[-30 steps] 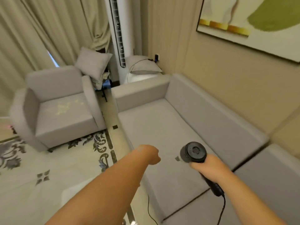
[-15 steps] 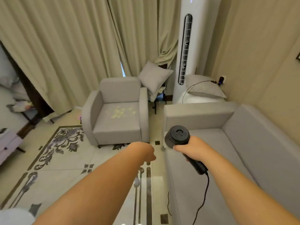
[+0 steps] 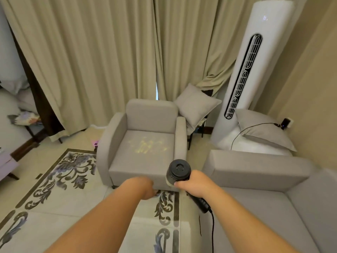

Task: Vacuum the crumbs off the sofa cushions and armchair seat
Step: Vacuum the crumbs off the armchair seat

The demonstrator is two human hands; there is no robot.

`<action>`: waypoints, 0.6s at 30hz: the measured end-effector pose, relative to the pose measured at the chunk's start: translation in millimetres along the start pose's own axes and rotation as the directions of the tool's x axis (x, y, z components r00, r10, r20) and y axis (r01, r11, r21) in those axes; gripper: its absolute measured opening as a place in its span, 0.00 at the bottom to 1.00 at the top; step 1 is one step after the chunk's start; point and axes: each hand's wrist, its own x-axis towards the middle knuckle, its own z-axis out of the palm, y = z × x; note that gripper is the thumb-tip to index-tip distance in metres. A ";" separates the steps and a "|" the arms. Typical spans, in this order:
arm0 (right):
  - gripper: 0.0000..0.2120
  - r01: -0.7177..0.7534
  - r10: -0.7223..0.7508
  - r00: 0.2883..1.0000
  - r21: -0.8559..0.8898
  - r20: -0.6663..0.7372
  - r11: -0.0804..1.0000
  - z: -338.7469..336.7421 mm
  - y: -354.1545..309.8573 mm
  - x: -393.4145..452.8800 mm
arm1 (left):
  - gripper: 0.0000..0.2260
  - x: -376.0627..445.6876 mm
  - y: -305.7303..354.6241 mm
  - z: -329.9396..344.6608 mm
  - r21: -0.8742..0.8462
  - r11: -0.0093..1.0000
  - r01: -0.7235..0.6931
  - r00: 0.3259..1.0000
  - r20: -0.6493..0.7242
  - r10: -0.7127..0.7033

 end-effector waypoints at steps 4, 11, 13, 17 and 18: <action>0.11 0.002 -0.001 1.000 0.047 -0.025 0.999 1.4 -42.5 85.4 | 0.24 69.9 -60.4 -33.5 -0.045 0.999 0.006 0.999 0.039 -0.004; 0.09 -0.013 0.018 0.999 0.140 -0.040 0.990 20.8 -69.7 228.9 | 0.25 191.6 -131.1 -55.8 -0.247 0.964 -0.100 0.993 -0.086 0.081; 0.08 -0.021 0.026 0.999 0.179 -0.025 0.984 27.4 -72.5 272.9 | 0.23 231.2 -147.0 -58.6 -0.241 0.966 -0.092 0.994 -0.078 0.075; 0.12 -0.070 0.069 0.998 0.217 0.015 0.974 45.8 -73.9 390.2 | 0.23 333.1 -181.5 -64.2 -0.298 0.955 -0.010 1.000 -0.011 0.007; 0.12 -0.097 0.094 0.995 0.237 0.023 0.967 51.0 -75.0 414.3 | 0.23 357.2 -190.8 -62.8 -0.309 0.951 0.008 1.000 0.001 -0.008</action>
